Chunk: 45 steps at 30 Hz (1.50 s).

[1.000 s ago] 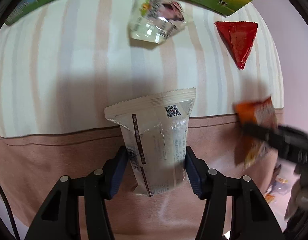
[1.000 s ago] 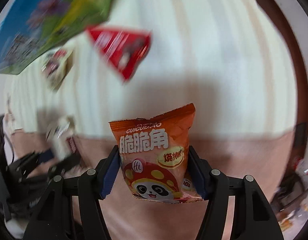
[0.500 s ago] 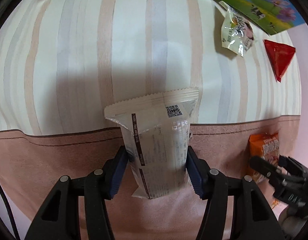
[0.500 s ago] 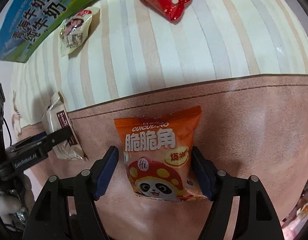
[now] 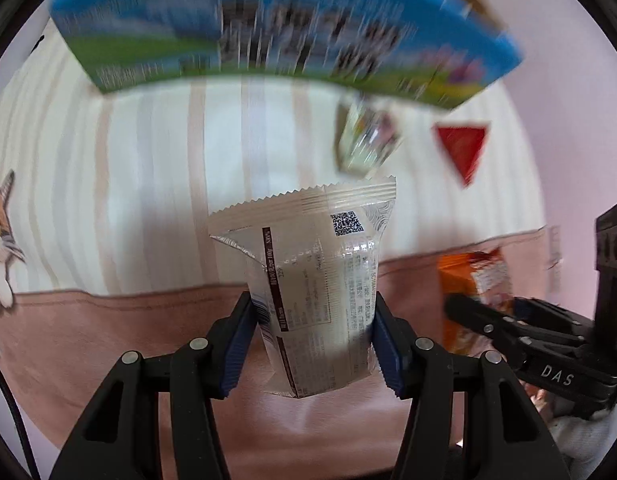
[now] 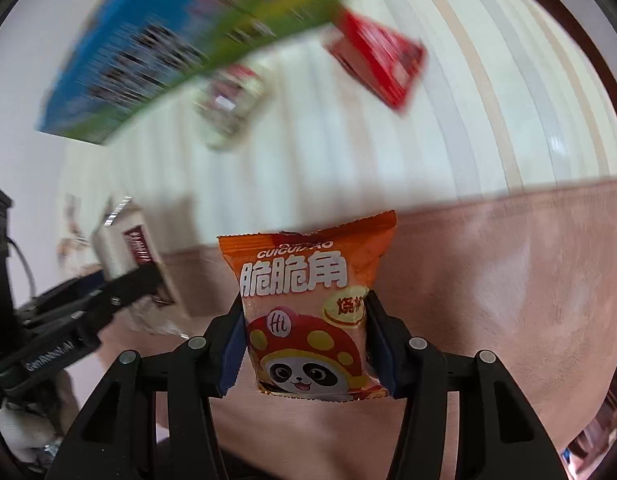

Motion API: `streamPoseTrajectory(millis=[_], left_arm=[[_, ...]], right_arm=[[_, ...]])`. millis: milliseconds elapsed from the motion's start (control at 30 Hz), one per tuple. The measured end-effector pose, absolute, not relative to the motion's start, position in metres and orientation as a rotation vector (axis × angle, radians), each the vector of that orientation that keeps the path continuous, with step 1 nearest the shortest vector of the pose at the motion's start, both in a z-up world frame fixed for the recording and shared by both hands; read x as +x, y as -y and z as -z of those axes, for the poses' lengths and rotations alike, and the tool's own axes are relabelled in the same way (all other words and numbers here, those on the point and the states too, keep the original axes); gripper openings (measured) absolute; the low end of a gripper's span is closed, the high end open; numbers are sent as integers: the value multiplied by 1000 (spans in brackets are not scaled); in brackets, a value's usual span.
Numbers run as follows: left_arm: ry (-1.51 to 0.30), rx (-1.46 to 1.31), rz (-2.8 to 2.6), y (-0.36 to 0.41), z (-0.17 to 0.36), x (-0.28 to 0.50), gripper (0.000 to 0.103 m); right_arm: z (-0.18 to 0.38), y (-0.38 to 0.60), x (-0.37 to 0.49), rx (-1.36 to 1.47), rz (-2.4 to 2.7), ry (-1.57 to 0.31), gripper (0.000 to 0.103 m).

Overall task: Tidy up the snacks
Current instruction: 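Lower both packets into the box and open both grippers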

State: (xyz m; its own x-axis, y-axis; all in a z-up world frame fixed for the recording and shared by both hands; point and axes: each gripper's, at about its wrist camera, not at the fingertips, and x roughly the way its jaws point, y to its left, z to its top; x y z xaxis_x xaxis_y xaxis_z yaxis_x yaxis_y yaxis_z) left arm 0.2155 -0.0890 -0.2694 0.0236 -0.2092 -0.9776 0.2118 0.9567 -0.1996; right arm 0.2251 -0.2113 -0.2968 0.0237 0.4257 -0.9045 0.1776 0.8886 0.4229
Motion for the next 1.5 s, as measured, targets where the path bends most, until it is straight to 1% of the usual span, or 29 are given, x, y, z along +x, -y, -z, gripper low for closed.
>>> streamPoseTrajectory(millis=[167,233,333,367,467,533,633,700,867,933,967,1000,1067,1100,1133,1167,1200,1367,1400,1433,1500], left_arm=[[-1435,-57,404,88,207,249,53],[-1405,-72,420,74,186,270,53],[-1328,-77,413,68,151,305,53],[-1310,-68,403,52,139,318,53],[-1267,-32,351,38,123,356,53],[-1270,-3,317,32,122,376,53],[-1291,61,247,19,136,412,53],[-1304,107,207,18,148,423,53],[-1383,231,113,14,201,436,54],[-1406,243,107,14,218,442,54],[-1420,233,106,12,224,444,54],[-1433,224,101,13,231,447,55],[-1436,202,92,10,235,449,60],[-1432,186,94,10,234,449,60],[-1427,172,96,9,234,450,64],[-1421,166,95,10,232,448,68],[-1415,161,100,10,230,448,74],[-1386,128,102,12,214,441,77],[-1383,121,108,13,213,439,90],[-1382,114,115,13,211,438,100],[-1372,110,126,16,207,433,101]], right_arm=[[223,198,264,523,-315,-1414,56],[191,192,281,524,-353,-1346,56],[157,201,314,527,-390,-1275,56],[145,197,329,512,-395,-1244,56],[128,193,366,469,-376,-1192,56],[127,188,389,448,-358,-1179,56],[131,180,420,391,-316,-1175,56],[141,174,439,363,-292,-1189,56],[189,163,459,322,-251,-1244,56],[203,161,466,322,-221,-1261,57],[213,160,467,319,-217,-1281,60],[220,158,470,313,-216,-1312,74],[231,157,470,301,-210,-1358,89],[234,156,469,296,-215,-1367,89],[234,157,469,290,-210,-1369,90],[235,157,469,280,-204,-1374,93],[235,157,468,274,-204,-1378,97],[232,163,462,249,-169,-1380,98],[231,164,461,246,-164,-1377,98],[229,164,460,241,-161,-1374,98],[225,165,457,224,-151,-1361,99]])
